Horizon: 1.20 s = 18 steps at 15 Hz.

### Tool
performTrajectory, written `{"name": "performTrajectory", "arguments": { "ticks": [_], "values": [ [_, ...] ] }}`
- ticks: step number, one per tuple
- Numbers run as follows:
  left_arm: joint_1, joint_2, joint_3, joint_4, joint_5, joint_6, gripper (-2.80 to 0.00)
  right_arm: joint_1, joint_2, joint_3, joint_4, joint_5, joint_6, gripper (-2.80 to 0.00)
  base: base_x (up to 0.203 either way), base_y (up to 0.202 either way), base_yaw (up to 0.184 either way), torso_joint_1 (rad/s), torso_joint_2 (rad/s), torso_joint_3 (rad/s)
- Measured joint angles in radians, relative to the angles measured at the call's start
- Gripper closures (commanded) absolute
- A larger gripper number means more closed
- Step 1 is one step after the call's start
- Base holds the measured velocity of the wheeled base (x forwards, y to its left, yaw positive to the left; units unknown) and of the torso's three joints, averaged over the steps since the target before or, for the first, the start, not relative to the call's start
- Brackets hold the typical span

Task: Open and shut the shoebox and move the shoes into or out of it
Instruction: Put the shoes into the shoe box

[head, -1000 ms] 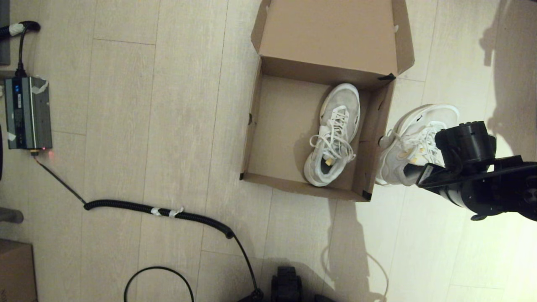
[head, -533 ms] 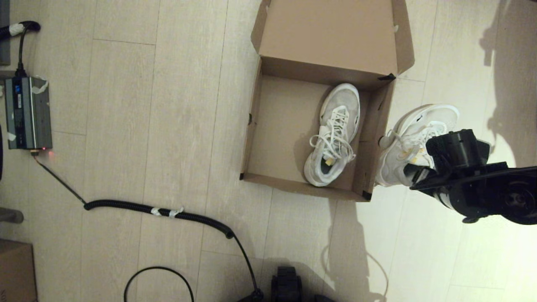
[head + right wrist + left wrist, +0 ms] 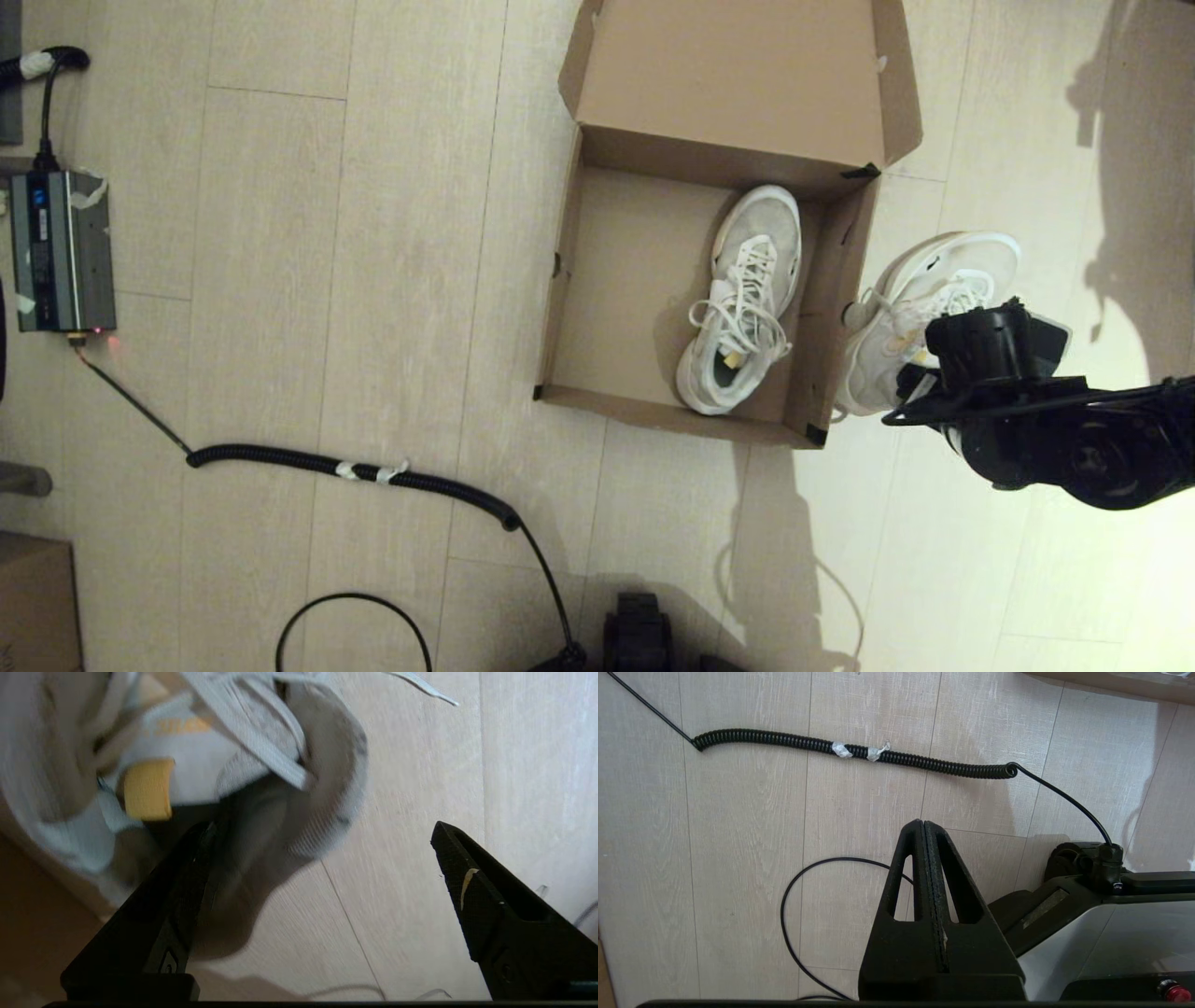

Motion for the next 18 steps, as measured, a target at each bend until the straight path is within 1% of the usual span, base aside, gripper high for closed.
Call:
{"name": "performTrajectory", "arguments": {
  "ticks": [2, 3, 6, 10, 13, 14, 16, 17, 18],
  "values": [
    [0.0, 0.0, 0.0, 0.0, 0.0, 0.0, 0.0, -0.014, 0.039, -0.001, -0.062, -0.004, 0.006, -2.8, 0.0, 0.0, 0.0, 0.0, 0.0, 0.0],
    [0.0, 0.0, 0.0, 0.0, 0.0, 0.0, 0.0, -0.021, 0.054, -0.006, -0.068, -0.005, 0.015, 0.0, 0.0, 0.0, 0.0, 0.0, 0.0, 0.0],
    [0.0, 0.0, 0.0, 0.0, 0.0, 0.0, 0.0, -0.029, 0.077, -0.016, -0.068, -0.004, 0.04, 0.0, 0.0, 0.0, 0.0, 0.0, 0.0, 0.0],
    [0.0, 0.0, 0.0, 0.0, 0.0, 0.0, 0.0, -0.03, 0.08, -0.024, -0.064, -0.003, 0.04, 0.0, 0.0, 0.0, 0.0, 0.0, 0.0, 0.0],
    [0.0, 0.0, 0.0, 0.0, 0.0, 0.0, 0.0, -0.029, 0.067, -0.05, -0.041, -0.003, 0.018, 0.0, 0.0, 0.0, 0.0, 0.0, 0.0, 0.0],
    [0.0, 0.0, 0.0, 0.0, 0.0, 0.0, 0.0, -0.029, 0.051, -0.069, -0.02, -0.003, 0.0, 0.0, 0.0, 0.0, 0.0, 0.0, 0.0, 0.0],
    [0.0, 0.0, 0.0, 0.0, 0.0, 0.0, 0.0, -0.026, -0.007, -0.129, 0.034, -0.001, -0.066, 0.0, 0.0, 0.0, 0.0, 0.0, 0.0, 0.0],
    [0.0, 0.0, 0.0, 0.0, 0.0, 0.0, 0.0, -0.023, -0.047, -0.172, 0.066, 0.0, -0.107, 0.0, 0.0, 0.0, 0.0, 0.0, 0.0, 0.0],
    [0.0, 0.0, 0.0, 0.0, 0.0, 0.0, 0.0, -0.018, -0.096, -0.23, 0.107, 0.001, -0.169, 0.0, 0.0, 0.0, 0.0, 0.0, 0.0, 0.0]
  ]
}}
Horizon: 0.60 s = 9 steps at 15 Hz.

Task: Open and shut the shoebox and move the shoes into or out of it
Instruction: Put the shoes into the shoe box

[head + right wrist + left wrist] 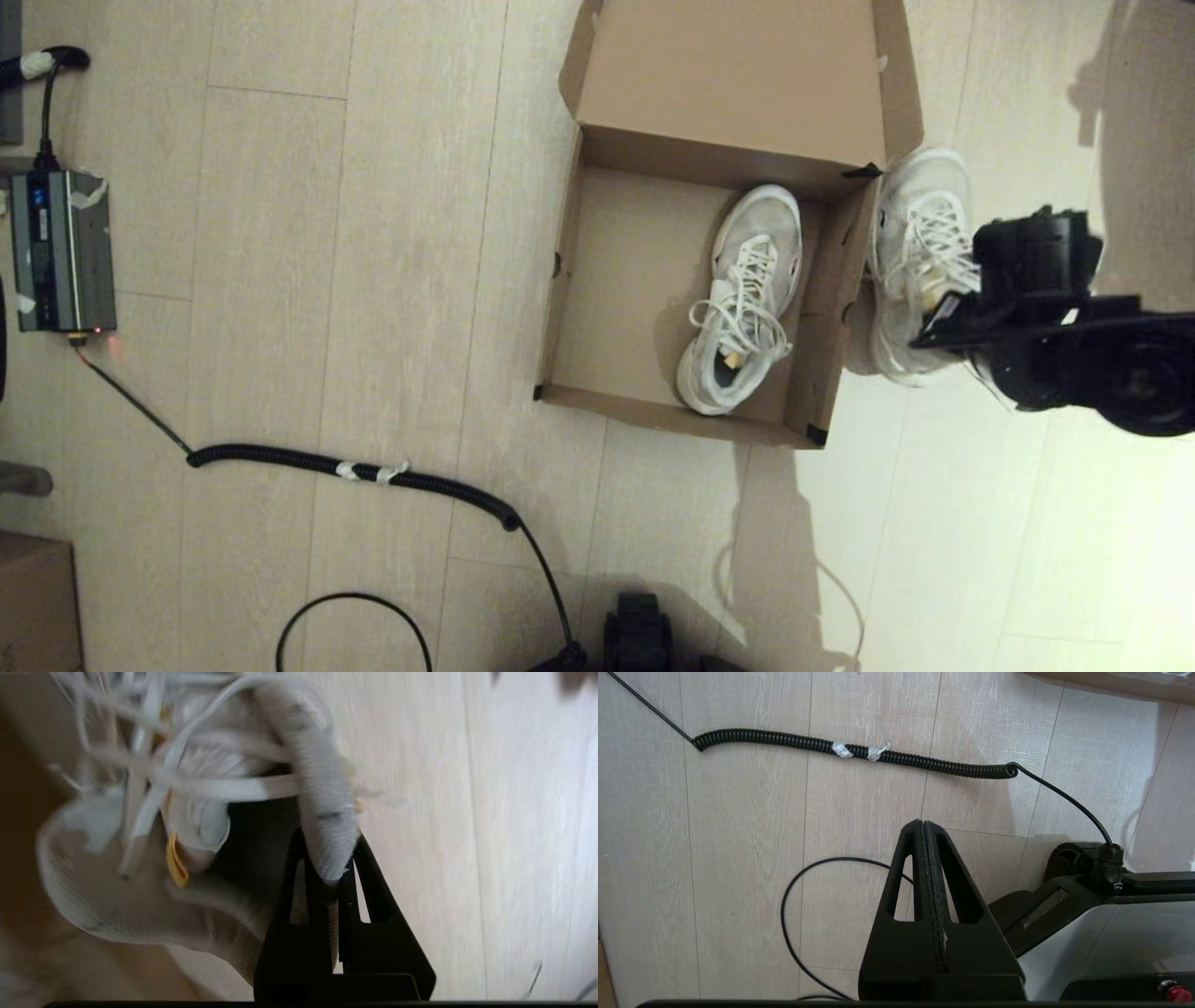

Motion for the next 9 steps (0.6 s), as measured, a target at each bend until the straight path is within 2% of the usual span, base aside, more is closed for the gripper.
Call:
{"name": "performTrajectory", "arguments": {
  "ticks": [5, 6, 9],
  "values": [
    [0.0, 0.0, 0.0, 0.0, 0.0, 0.0, 0.0, 0.044, -0.179, -0.246, 0.113, 0.004, -0.344, 0.0, 0.0, 0.0, 0.0, 0.0, 0.0, 0.0],
    [0.0, 0.0, 0.0, 0.0, 0.0, 0.0, 0.0, 0.05, -0.195, -0.278, 0.116, 0.005, -0.391, 0.0, 0.0, 0.0, 0.0, 0.0, 0.0, 0.0],
    [-0.001, 0.0, 0.0, 0.0, 0.0, 0.0, 0.0, 0.07, -0.218, -0.361, 0.117, 0.023, -0.459, 0.0, 0.0, 0.0, 0.0, 0.0, 0.0, 0.0]
  ]
}}
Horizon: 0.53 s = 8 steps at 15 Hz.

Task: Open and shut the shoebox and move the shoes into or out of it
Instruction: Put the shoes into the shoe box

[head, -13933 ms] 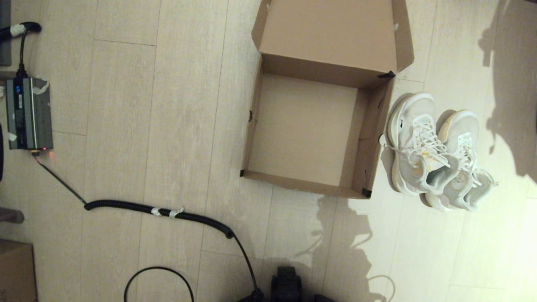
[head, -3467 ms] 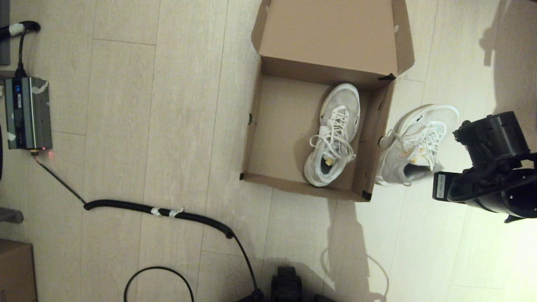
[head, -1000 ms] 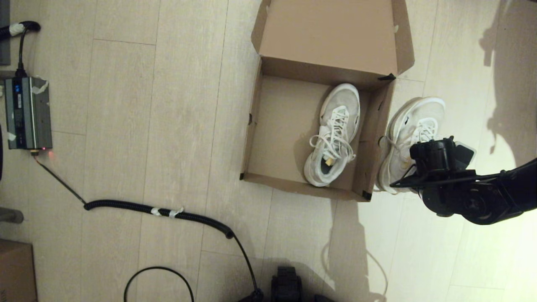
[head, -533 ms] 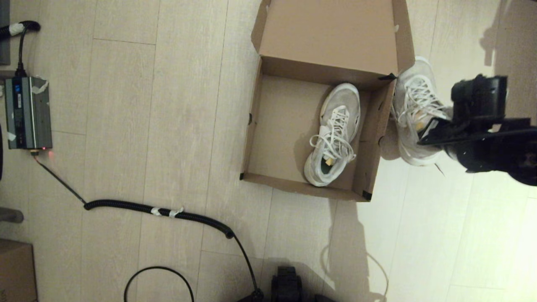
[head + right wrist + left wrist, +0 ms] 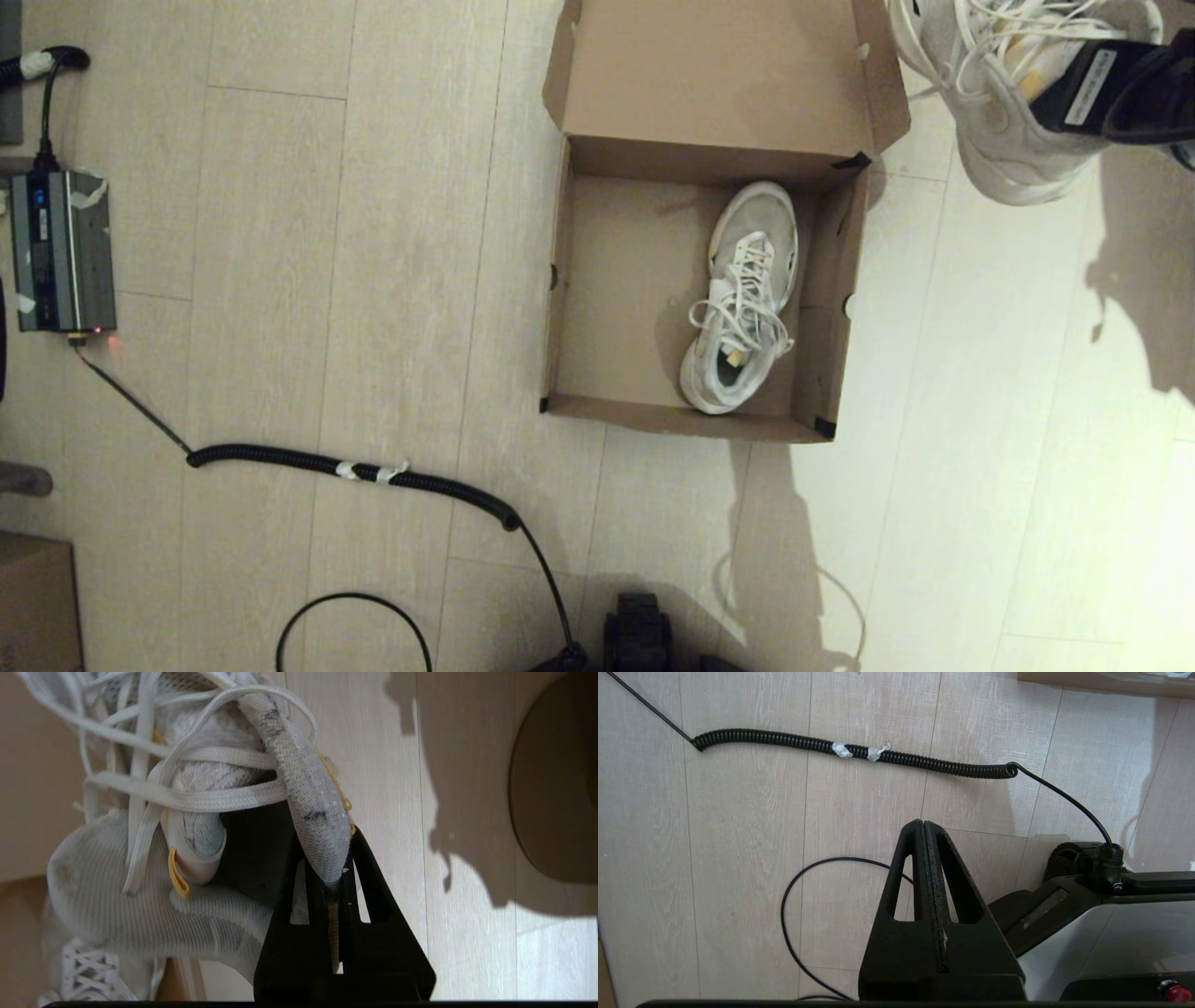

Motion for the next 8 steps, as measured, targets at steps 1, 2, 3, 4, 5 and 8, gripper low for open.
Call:
{"name": "performTrajectory", "arguments": {
  "ticks": [1, 2, 3, 4, 5, 8],
  "values": [
    [0.0, 0.0, 0.0, 0.0, 0.0, 0.0, 0.0, 0.007, -0.004, -0.019, 0.0, 0.005, -0.005, 0.0, 0.0, 0.0, 0.0, 0.0, 0.0, 0.0],
    [0.0, 0.0, 0.0, 0.0, 0.0, 0.0, 0.0, 0.019, -0.006, -0.03, 0.005, 0.012, -0.001, 0.0, 0.0, 0.0, 0.0, 0.0, 0.0, 0.0],
    [0.0, 0.0, 0.0, 0.0, 0.0, 0.0, 0.0, 0.034, -0.009, -0.038, 0.022, 0.026, 0.005, 0.0, 0.0, 0.0, 0.0, 0.0, 0.0, 0.0],
    [0.0, 0.0, 0.0, 0.0, 0.0, 0.0, 0.0, 0.054, -0.012, -0.042, 0.052, 0.04, 0.021, 0.0, 0.0, 0.0, 0.0, 0.0, 0.0, 0.0],
    [0.0, 0.0, 0.0, 0.0, 0.0, 0.0, 0.0, 0.078, -0.014, -0.044, 0.088, 0.053, 0.055, 0.0, 0.0, 0.0, 0.0, 0.0, 0.0, 0.0],
    [0.0, 0.0, 0.0, 0.0, 0.0, 0.0, 0.0, 0.165, -0.011, -0.082, 0.252, 0.133, 0.274, 0.0, 0.0, 0.0, 0.0, 0.0, 0.0, 0.0]
  ]
}}
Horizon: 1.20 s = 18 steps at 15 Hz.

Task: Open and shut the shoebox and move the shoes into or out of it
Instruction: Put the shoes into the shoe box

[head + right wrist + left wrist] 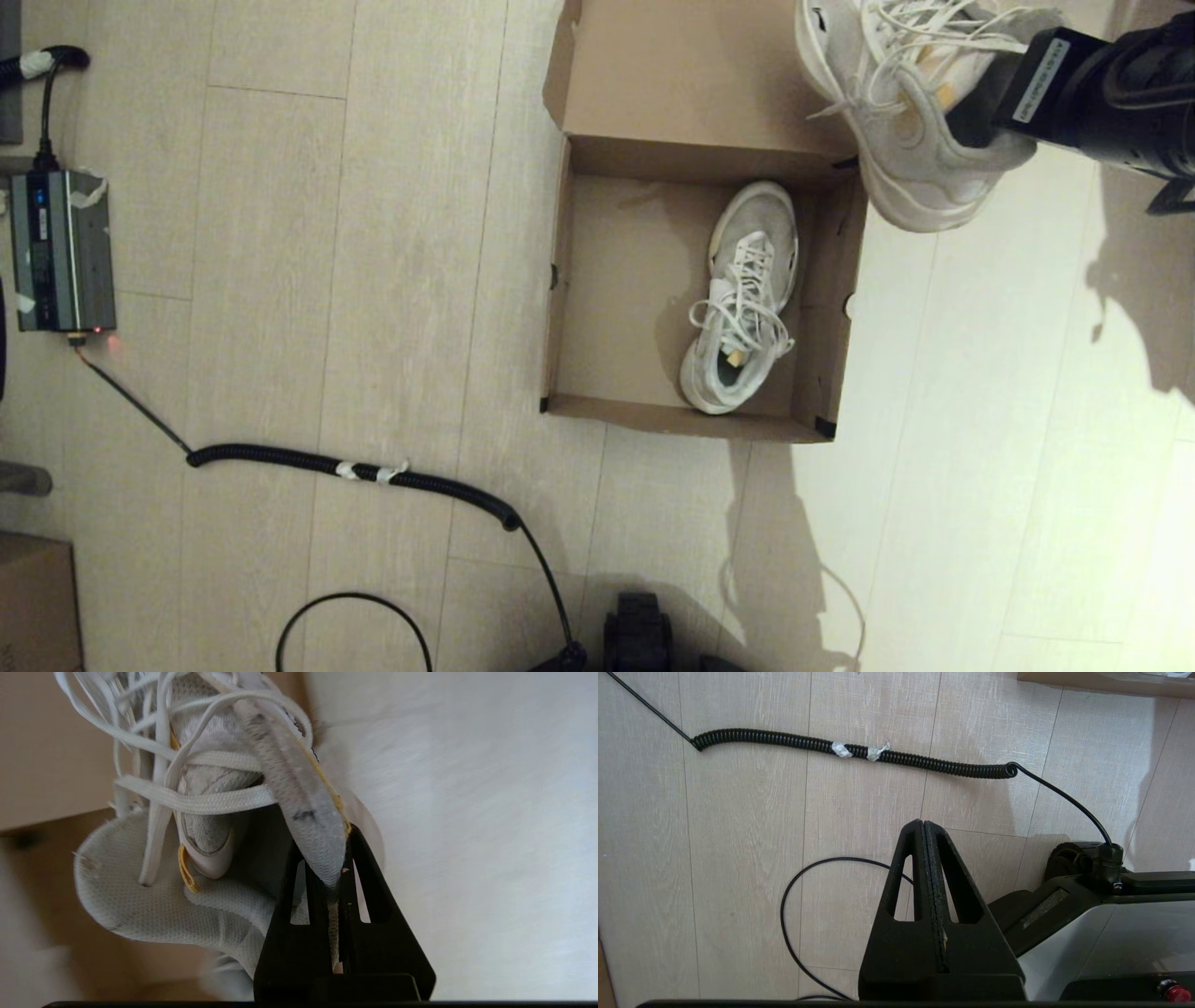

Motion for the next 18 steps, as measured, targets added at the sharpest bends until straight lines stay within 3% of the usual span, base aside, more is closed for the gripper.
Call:
{"name": "performTrajectory", "arguments": {
  "ticks": [2, 4, 6, 8, 13, 18],
  "values": [
    [0.0, 0.0, 0.0, 0.0, 0.0, 0.0, 0.0, 0.048, 0.014, -0.099, 0.133, 0.078, 0.219, 0.0, 0.0, 0.0, 0.0, 0.0, 0.0, 0.0],
    [0.0, 0.0, 0.0, 0.0, 0.0, 0.0, 0.0, 0.117, 0.041, -0.163, 0.246, 0.104, 0.402, 0.0, 0.0, 0.0, 0.0, 0.0, 0.0, 0.0],
    [0.0, 0.0, 0.0, 0.0, 0.0, 0.0, 0.0, 0.191, 0.08, -0.19, 0.275, 0.07, 0.501, 0.0, 0.0, 0.0, 0.0, 0.0, 0.0, 0.0],
    [0.0, 0.0, 0.0, 0.0, 0.0, 0.0, 0.0, 0.256, 0.134, -0.221, 0.274, 0.025, 0.565, 0.0, 0.0, 0.0, 0.0, 0.0, 0.0, 0.0],
    [0.0, 0.0, 0.0, 0.0, 0.0, 0.0, 0.0, 0.39, 0.196, -0.234, 0.303, 0.005, 0.603, 0.0, 0.0, 0.0, 0.0, 0.0, 0.0, 0.0],
    [0.0, 0.0, 0.0, 0.0, 0.0, 0.0, 0.0, 0.49, 0.221, -0.133, 0.335, -0.043, 0.663, 0.0, 0.0, 0.0, 0.0, 0.0, 0.0, 0.0]
  ]
}}
